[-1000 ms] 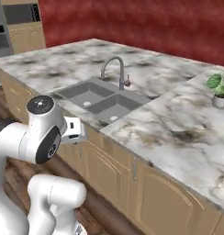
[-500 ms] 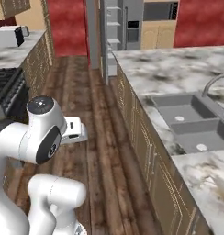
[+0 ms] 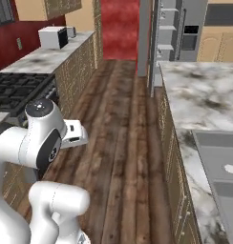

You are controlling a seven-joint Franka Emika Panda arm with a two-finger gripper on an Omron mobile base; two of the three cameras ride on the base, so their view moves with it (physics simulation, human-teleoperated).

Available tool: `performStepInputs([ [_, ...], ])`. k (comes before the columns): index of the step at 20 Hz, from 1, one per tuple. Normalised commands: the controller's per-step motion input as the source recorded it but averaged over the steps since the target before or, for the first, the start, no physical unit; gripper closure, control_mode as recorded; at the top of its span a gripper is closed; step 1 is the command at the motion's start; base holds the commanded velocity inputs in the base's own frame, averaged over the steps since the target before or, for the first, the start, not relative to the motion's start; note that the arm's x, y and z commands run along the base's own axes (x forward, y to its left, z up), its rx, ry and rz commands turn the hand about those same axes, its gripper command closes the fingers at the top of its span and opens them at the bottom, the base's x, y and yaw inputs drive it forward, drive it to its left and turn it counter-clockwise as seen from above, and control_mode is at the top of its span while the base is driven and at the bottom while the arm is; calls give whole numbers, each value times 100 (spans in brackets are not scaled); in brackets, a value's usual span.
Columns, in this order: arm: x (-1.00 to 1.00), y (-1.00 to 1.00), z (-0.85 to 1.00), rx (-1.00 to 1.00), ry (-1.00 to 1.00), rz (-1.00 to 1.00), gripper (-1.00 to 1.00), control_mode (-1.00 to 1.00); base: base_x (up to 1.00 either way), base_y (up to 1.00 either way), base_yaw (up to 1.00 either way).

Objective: Take a sugar cube from the saucer and place it inside the coffee. Then, grab milk from the fridge and place it next to the coffee on the counter to sweeten the coffee.

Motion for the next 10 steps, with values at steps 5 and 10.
performStepInputs([
  [5, 0, 0, 0, 0, 0, 0, -100, 100, 100, -73, 17],
  [10, 0, 0, 0, 0, 0, 0, -100, 100, 100, -37, 18],
])
